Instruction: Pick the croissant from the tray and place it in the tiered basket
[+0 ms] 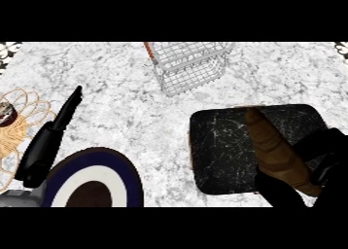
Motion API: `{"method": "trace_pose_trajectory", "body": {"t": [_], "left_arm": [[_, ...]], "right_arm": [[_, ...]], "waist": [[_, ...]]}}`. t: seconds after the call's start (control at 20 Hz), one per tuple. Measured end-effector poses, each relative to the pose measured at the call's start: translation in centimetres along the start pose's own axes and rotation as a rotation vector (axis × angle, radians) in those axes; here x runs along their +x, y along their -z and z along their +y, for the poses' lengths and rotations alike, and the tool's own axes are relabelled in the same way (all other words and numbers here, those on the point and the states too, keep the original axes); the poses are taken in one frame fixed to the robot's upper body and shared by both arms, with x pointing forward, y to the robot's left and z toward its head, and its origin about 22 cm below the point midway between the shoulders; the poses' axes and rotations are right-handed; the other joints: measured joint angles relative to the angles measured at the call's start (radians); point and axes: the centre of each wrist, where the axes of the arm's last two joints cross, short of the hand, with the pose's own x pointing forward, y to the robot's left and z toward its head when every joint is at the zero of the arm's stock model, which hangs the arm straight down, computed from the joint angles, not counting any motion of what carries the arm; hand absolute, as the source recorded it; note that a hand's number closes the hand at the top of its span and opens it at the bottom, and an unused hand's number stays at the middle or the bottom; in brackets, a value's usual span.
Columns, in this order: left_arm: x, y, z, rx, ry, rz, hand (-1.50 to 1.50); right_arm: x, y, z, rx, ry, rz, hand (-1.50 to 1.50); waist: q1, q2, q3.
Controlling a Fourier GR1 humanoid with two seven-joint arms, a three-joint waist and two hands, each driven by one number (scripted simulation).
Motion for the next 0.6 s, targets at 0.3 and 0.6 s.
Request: {"method": "trace_pose_trajectory", "body": {"t": [0.3, 0.6], "left_arm": [[0.6, 0.7, -0.4, -0.018, -0.001, -0.018, 0.00], [0.6, 1.1, -1.1, -0.030, -0.006, -0.030, 0.00]], "right_arm": [[3.8, 2.2, -0.1, -0.040, 0.020, -0.059, 1.50], [7.8, 6.2, -0.3, -0.039, 0.027, -0.045, 1.50]], "waist": [[0.024, 0.006, 0.001], [0.042, 0.011, 0.001]]}}
